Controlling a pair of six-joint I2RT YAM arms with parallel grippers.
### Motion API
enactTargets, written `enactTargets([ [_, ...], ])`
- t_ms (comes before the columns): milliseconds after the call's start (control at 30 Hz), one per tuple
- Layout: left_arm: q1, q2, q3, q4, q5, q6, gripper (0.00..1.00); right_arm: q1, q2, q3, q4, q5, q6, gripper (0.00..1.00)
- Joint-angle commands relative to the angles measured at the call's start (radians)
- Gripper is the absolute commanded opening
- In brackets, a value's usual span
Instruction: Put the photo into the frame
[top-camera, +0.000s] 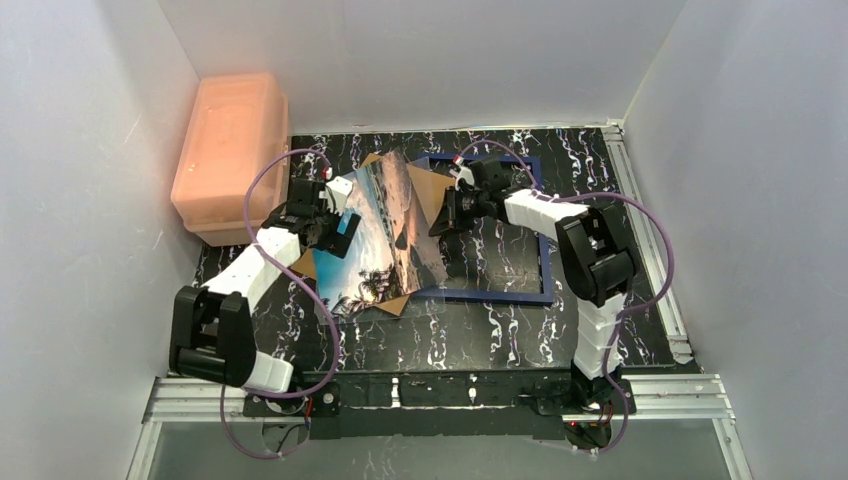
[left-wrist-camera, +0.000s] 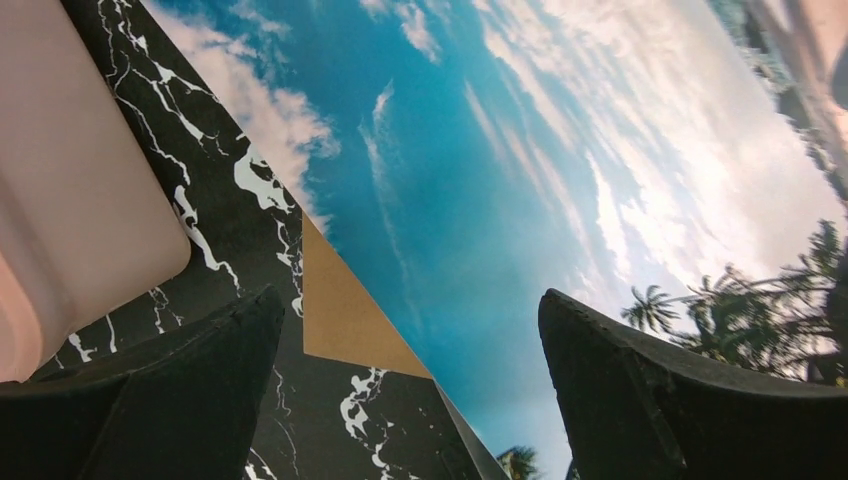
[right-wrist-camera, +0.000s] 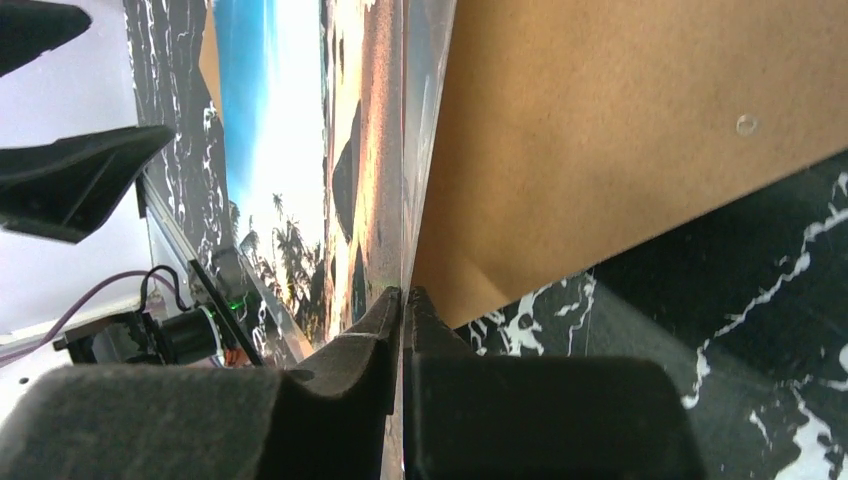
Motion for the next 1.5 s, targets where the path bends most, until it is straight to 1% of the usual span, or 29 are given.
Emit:
enactTargets([
  [0,-0.004,-0.069,0.039,-0.079,0.026,-0.015,0.99,0.009,0.054,0.075,-0.027,-0.019,-0.034,0.01],
  [100,-0.004,-0.090,0.036,-0.078,0.026,-0.013,0.99,0.019,0.081,0.085,-0.021,0.017,-0.021,0.01],
  [167,-0.004,-0.093,0.038,-0.092,0.036,-0.006,0.99,0.022,0.084,0.081,-0.012,0.050,-0.004,0.04],
  [200,-0.004,-0.093,0.039,-0.097,0.042,-0.003,0.99,0.021,0.073,0.070,-0.002,0.068,0.003,0.11],
  [233,-0.004,-0.092,0.040,-0.106,0.051,0.003,0.99,0.021,0.057,0.060,0.005,0.094,0.011,0.22],
  [267,-0.004,-0.091,0.039,-0.116,0.061,0.012,0.99,0.020,0.036,0.051,0.006,0.122,0.013,0.37],
  [300,-0.004,-0.089,0.035,-0.122,0.066,0.022,0.99,0.018,0.016,0.048,0.003,0.146,0.010,0.47],
  [333,-0.004,-0.090,0.029,-0.126,0.066,0.034,0.99,0.014,-0.001,0.046,-0.004,0.165,0.007,0.54],
  [367,-0.004,-0.092,0.021,-0.133,0.100,0.052,0.98,0.006,-0.016,0.045,-0.011,0.178,0.005,0.61],
  [567,-0.004,-0.121,0.006,-0.255,0.226,0.177,0.98,-0.087,-0.071,0.006,0.002,0.215,0.024,0.75],
  [633,-0.004,-0.142,-0.001,-0.305,0.265,0.221,0.99,-0.106,-0.077,0.007,-0.018,0.269,0.008,0.78],
  [700,-0.004,-0.165,-0.017,-0.309,0.278,0.243,0.98,-0.106,-0.083,0.015,-0.075,0.360,-0.012,0.80],
  [800,-0.004,-0.162,-0.021,-0.310,0.270,0.254,0.98,-0.105,-0.100,0.018,-0.143,0.550,-0.026,0.78],
  [867,-0.003,-0.149,-0.006,-0.316,0.271,0.248,0.99,-0.107,-0.126,0.017,-0.174,0.722,-0.051,0.76],
  [900,-0.005,-0.144,0.002,-0.320,0.276,0.246,0.99,-0.107,-0.138,0.020,-0.194,0.852,-0.058,0.75],
  [933,-0.007,-0.140,0.017,-0.324,0.287,0.244,0.99,-0.108,-0.148,0.031,-0.230,0.919,-0.062,0.75],
  [967,-0.010,-0.134,0.032,-0.329,0.299,0.242,0.99,-0.110,-0.154,0.044,-0.264,1.029,-0.065,0.75],
  [1033,-0.029,-0.121,0.065,-0.341,0.323,0.240,0.98,-0.120,-0.154,0.071,-0.339,1.167,-0.062,0.75],
  [1133,-0.071,-0.061,0.144,-0.351,0.347,0.213,0.99,-0.155,-0.146,0.068,-0.378,1.225,-0.060,0.75],
  [1267,-0.108,0.058,0.288,-0.374,0.400,0.178,0.99,-0.224,-0.119,0.017,-0.380,1.166,-0.056,0.73],
  [1367,-0.161,0.130,0.367,-0.378,0.381,0.199,0.99,-0.248,-0.094,-0.028,-0.366,1.148,-0.062,0.71],
  [1467,-0.213,0.206,0.447,-0.379,0.366,0.210,0.99,-0.283,-0.078,-0.060,-0.356,1.121,-0.049,0.66],
])
